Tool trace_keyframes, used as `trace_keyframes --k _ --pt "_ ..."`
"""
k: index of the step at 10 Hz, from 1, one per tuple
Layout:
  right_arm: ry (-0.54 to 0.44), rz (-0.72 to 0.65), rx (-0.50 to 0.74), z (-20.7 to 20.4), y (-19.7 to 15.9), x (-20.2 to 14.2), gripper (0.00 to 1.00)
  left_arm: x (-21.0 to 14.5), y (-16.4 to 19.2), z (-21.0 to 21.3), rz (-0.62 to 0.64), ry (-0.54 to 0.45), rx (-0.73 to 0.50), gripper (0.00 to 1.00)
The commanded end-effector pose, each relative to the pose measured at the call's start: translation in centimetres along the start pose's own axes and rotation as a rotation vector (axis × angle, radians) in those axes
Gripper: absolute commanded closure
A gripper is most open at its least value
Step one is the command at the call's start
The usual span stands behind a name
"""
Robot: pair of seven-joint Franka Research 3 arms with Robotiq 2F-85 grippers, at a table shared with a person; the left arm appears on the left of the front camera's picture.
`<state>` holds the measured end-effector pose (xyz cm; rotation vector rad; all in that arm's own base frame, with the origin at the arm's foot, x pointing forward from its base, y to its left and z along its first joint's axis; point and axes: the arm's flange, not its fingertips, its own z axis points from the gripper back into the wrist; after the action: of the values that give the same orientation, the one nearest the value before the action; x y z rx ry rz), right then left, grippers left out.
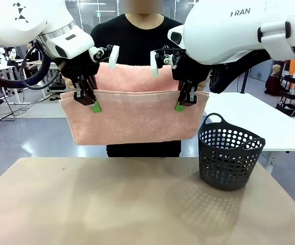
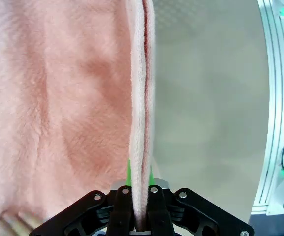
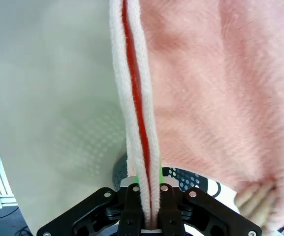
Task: Fold the towel.
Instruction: Release the end of the 100 cm Hotel Towel you were holding.
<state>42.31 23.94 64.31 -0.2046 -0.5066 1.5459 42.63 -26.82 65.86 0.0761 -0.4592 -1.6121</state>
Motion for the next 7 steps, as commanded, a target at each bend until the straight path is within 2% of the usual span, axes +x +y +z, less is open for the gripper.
trace_keyframes --k 1,7 --pt "0.005 0.005 -0.006 0.20 0.06 -0.03 1.00 -0.23 0.08 0.18 -0.013 0.000 0.002 1.00" --pt "0.005 0.005 -0.006 0.20 0.06 -0.03 1.00 -0.23 0.08 0.18 -0.013 0.000 0.002 1.00"
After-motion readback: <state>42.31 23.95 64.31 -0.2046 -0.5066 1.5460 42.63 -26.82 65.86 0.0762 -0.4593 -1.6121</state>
